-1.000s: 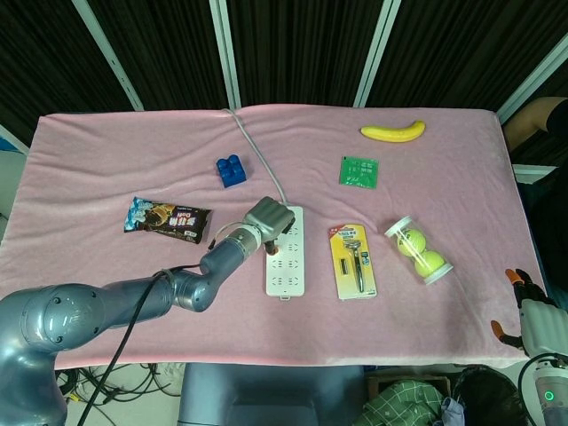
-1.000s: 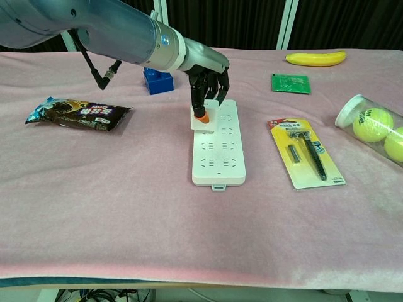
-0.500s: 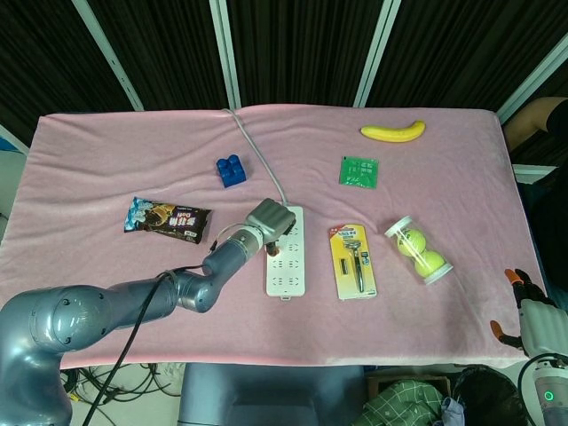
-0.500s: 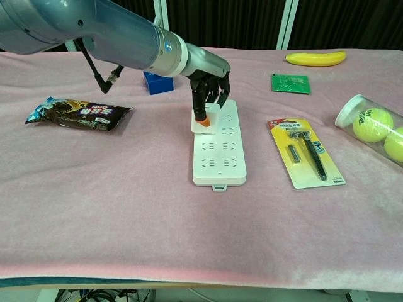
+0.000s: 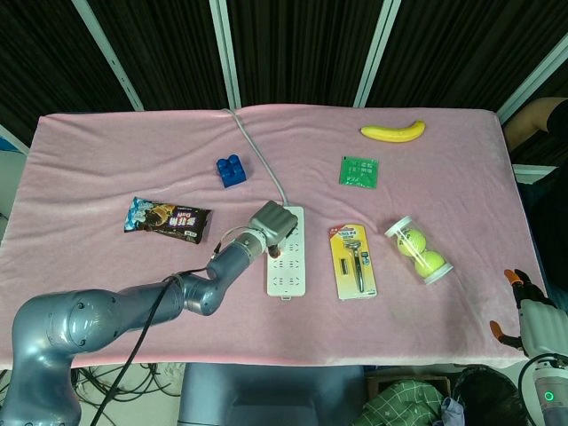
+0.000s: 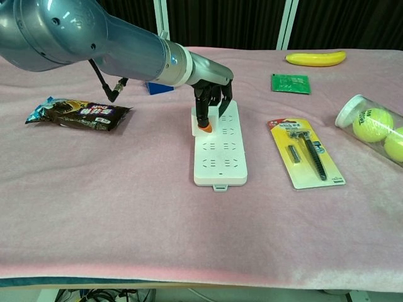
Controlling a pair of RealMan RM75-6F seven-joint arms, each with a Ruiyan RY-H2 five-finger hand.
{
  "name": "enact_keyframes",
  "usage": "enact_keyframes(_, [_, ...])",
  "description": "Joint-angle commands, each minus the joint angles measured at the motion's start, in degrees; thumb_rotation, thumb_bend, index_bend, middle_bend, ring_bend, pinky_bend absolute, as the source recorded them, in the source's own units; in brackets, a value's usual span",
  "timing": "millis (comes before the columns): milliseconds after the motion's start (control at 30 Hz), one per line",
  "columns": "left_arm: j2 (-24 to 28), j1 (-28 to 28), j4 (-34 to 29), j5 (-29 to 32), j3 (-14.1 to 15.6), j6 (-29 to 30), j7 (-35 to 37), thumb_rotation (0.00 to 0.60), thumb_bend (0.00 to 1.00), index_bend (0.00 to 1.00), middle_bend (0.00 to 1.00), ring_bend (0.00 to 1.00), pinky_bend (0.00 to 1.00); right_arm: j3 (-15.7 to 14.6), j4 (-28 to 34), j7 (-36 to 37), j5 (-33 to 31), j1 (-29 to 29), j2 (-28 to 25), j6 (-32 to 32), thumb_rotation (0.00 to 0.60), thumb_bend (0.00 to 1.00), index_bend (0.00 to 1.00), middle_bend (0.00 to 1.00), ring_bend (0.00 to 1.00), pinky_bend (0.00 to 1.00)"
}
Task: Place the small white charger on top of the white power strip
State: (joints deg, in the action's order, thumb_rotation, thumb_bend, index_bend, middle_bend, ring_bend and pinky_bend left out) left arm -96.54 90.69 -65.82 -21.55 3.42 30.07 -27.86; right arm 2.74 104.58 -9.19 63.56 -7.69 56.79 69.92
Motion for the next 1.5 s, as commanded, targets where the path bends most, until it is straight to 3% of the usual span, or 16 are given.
enact_keyframes(33, [-0.5, -0.1, 0.4, -0.4, -0.3, 0.2, 0.1, 0.600, 0.51, 0.68, 0.67, 0.38, 0.32, 0.0, 0.0, 0.0, 0.0, 0.0, 0.0, 0.0, 0.600, 0.24, 0.01, 0.04, 0.15, 0.28])
enact_keyframes(333, [-2.2, -0.7, 2.0, -1.4, -0.5, -0.3, -0.1, 0.600, 0.51, 0.68, 0.67, 0.39, 0.32, -0.1, 0.0, 0.4, 0.3, 0.0, -0.1, -0.2, 0.600, 0.24, 0.01, 0.04, 0.15, 0.28])
enact_keyframes(433, [-2.4, -0.9, 2.5, -1.5, -0.2, -0.4, -0.3, 0.600, 0.48, 0.63, 0.64, 0.37, 0.32, -0.1, 0.0, 0.5, 0.3, 0.0, -0.1, -0.2, 0.600, 0.24, 0.01, 0.04, 0.15, 0.28])
enact_keyframes(500, [-2.5, -1.0, 2.9, -1.7, 0.1, -0.1, -0.8, 0.600, 0.41, 0.54, 0.54, 0.30, 0.27, -0.1, 0.0, 0.5, 0.3, 0.0, -0.1, -0.2, 0.600, 0.24, 0.01, 0.04, 0.15, 0.28])
enact_keyframes(567, [-2.2, -1.0, 2.7, -1.2, 0.2, 0.1, -1.0, 0.600, 0.29, 0.39, 0.34, 0.14, 0.14, -0.1, 0.0, 0.4, 0.3, 0.0, -0.1, -0.2, 0.600, 0.24, 0.01, 0.04, 0.15, 0.28])
enact_keyframes(667, [-1.6, -0.8, 2.1, -0.2, 0.3, 1.1, -1.8, 0.600, 0.14, 0.19, 0.10, 0.00, 0.01, -0.1, 0.0, 0.3, 0.2, -0.1, -0.1, -0.3, 0.600, 0.24, 0.01, 0.04, 0.15, 0.28])
enact_keyframes(767, [-0.8, -1.1, 0.2, -0.4, -1.2, 4.8, -1.7, 0.600, 0.08, 0.13, 0.02, 0.00, 0.00, -0.1, 0.0, 0.2, 0.1, -0.1, -0.1, -0.4, 0.600, 0.24, 0.01, 0.04, 0.15, 0.28])
enact_keyframes(867, [0.8, -2.0, -2.6, -2.1, -3.2, 8.7, -0.9, 0.600, 0.07, 0.12, 0.00, 0.00, 0.00, -0.1, 0.0, 0.1, 0.0, -0.1, -0.1, -0.4, 0.600, 0.24, 0.01, 0.04, 0.15, 0.28])
enact_keyframes(1033, [8.7, -4.1, -13.2, -3.9, -5.2, 16.2, -1.1, 0.600, 0.07, 0.12, 0.00, 0.00, 0.00, -0.2, 0.1, 0.0, 0.0, -0.1, -0.2, -0.4, 0.600, 0.24, 0.01, 0.04, 0.15, 0.28])
enact_keyframes(1167, [18.6, -6.8, -26.3, -2.4, -3.8, 22.7, -3.8, 0.600, 0.07, 0.13, 0.01, 0.00, 0.00, -0.1, 0.1, -0.1, -0.2, 0.0, -0.1, -0.2, 0.600, 0.24, 0.01, 0.04, 0.15, 0.28])
enact_keyframes(1300, [30.6, -13.0, -41.8, -6.3, 0.8, 30.4, -3.9, 0.600, 0.07, 0.13, 0.02, 0.00, 0.00, -0.1, 0.2, -0.6, -0.6, 0.0, -0.1, 0.0, 0.600, 0.24, 0.01, 0.04, 0.15, 0.28])
enact_keyframes(1433, [39.1, -22.3, -50.7, -17.1, 7.0, 37.1, 0.2, 0.600, 0.11, 0.13, 0.02, 0.00, 0.00, 0.0, 0.4, -1.0, -0.7, 0.0, 0.0, 0.3, 0.600, 0.24, 0.01, 0.04, 0.15, 0.28])
enact_keyframes(1500, [42.7, -29.2, -52.8, -25.6, 10.9, 41.3, 4.7, 0.600, 0.13, 0.13, 0.02, 0.00, 0.00, 0.0, 0.4, -1.3, -0.7, 0.1, 0.1, 0.6, 0.600, 0.24, 0.01, 0.04, 0.15, 0.28])
